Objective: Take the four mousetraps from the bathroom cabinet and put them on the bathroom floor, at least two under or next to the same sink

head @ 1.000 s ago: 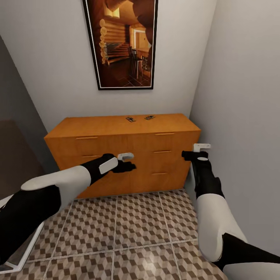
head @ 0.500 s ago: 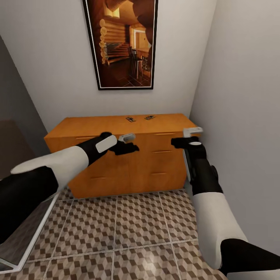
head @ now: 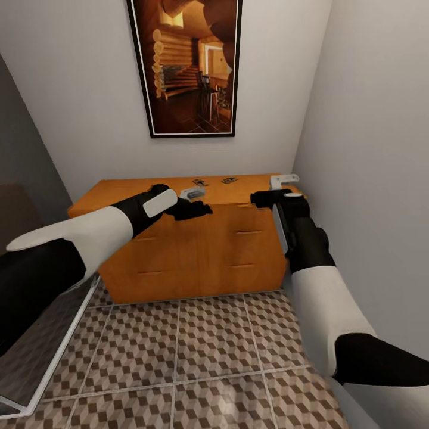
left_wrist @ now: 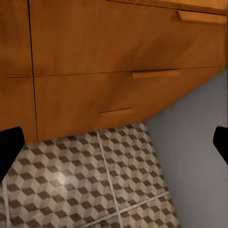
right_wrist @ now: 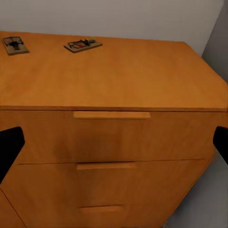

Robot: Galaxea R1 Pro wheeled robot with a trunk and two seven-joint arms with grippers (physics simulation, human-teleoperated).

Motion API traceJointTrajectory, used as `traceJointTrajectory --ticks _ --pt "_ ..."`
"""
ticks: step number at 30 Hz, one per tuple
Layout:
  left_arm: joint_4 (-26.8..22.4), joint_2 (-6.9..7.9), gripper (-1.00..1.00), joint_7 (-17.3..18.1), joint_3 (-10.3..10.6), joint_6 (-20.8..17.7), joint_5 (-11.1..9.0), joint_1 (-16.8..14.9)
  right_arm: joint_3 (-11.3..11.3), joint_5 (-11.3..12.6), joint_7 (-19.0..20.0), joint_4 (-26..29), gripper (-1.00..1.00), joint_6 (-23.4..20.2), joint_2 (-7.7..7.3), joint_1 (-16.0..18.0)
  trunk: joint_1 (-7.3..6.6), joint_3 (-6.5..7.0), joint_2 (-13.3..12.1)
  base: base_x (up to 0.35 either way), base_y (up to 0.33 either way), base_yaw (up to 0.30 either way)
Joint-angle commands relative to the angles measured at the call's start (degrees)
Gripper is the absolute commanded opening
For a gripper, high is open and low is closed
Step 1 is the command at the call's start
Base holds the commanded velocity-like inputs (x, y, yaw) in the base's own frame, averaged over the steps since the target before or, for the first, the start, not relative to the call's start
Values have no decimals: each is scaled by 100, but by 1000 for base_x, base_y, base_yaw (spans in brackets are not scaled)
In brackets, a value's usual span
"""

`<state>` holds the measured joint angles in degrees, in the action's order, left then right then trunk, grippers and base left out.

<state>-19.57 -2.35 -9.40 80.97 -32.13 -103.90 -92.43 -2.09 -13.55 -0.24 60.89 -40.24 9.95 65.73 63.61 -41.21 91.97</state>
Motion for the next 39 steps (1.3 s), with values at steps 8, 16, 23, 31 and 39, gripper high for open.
traceJointTrajectory --ticks 8,16,23,31,39 --pt "41 13 100 -58 27 7 -61 -281 -3 16 -10 -813 100 6 5 625 0 -6 3 0 0 0" --pt "513 8 100 -55 35 30 20 -492 5 -16 13 -1136 100 77 5 941 0 -6 3 0 0 0" --pt "1215 -9 100 -50 36 294 92 -735 14 -24 8 -1072 100 209 5 989 0 -6 3 0 0 0" --pt "1437 -33 100 -10 48 508 112 -1002 12 -8 -2 -635 100 294 5 1001 0 -6 3 0 0 0" --pt "1391 -35 100 -1 57 501 116 -1005 8 -22 -10 -505 100 293 5 995 0 -6 3 0 0 0"
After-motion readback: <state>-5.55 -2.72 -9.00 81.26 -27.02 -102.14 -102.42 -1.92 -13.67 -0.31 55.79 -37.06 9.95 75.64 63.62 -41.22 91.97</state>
